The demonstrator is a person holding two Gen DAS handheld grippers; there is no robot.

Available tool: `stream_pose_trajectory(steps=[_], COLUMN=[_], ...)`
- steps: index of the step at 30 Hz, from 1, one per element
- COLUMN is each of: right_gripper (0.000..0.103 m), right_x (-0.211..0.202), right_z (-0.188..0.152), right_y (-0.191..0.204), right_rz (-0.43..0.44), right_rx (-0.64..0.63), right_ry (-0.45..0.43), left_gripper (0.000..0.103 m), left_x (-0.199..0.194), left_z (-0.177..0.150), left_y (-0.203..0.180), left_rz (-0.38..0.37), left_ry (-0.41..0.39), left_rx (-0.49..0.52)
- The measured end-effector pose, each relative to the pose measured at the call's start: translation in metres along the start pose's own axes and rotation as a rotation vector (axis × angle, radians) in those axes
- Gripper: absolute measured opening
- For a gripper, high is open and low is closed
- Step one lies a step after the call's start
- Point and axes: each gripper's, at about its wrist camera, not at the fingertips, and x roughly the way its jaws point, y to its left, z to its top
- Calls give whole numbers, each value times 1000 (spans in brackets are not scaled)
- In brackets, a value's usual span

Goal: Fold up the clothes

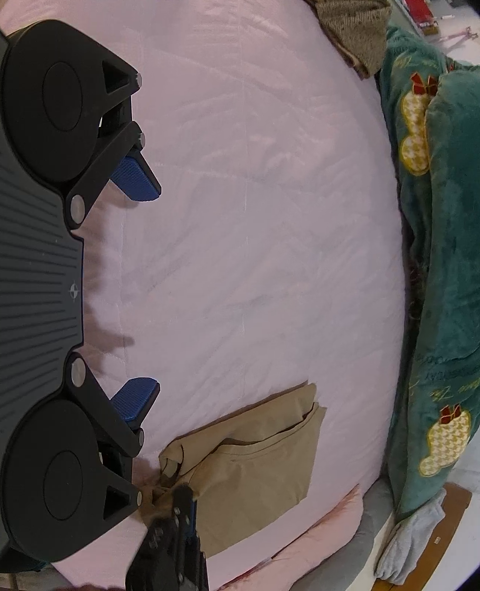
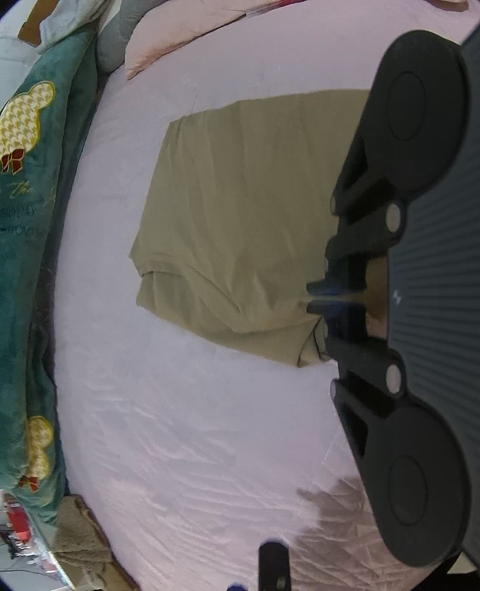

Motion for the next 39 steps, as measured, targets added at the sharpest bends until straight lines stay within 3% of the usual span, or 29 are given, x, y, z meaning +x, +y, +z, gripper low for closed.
stream_pose_trajectory(steps=[9, 14, 18, 23, 24, 25, 26, 28, 30, 39], right_gripper=[2, 2, 2, 2, 2, 2, 2, 2, 2, 2], right_x=[-30, -56, -73, -73, -72, -71, -70, -68, -67, -80], right_z=[-3, -9, -19, -39, -41, -40, -39, -37, -36, -19], right_y=[-39, -90, -138, -174, -176, -176, -175, -173, -172, -147], right_rz=[31, -26, -102, -141, -140, -137, -133, -126, -119, -87], right_rx=[56, 142, 216, 295, 302, 303, 304, 307, 308, 260], right_ry=[-64, -126, -163, -160, -158, -160, -162, -167, -172, -210], left_gripper=[102, 102, 102, 100, 88, 62, 54, 24, 12, 7], left_x=[36, 71, 95, 120, 121, 121, 121, 118, 116, 80], left_z=[22, 29, 27, 21, 19, 19, 18, 20, 24, 47], left_y=[-58, -97, -126, -162, -168, -171, -173, -169, -159, -123], left_rz=[-78, -89, -158, -193, -215, -223, -216, -230, -263, -314], left_ry=[-16, 1, 44, 49, 15, -5, -13, -23, -23, -140], left_rx=[65, 124, 139, 153, 161, 166, 166, 138, 86, 20])
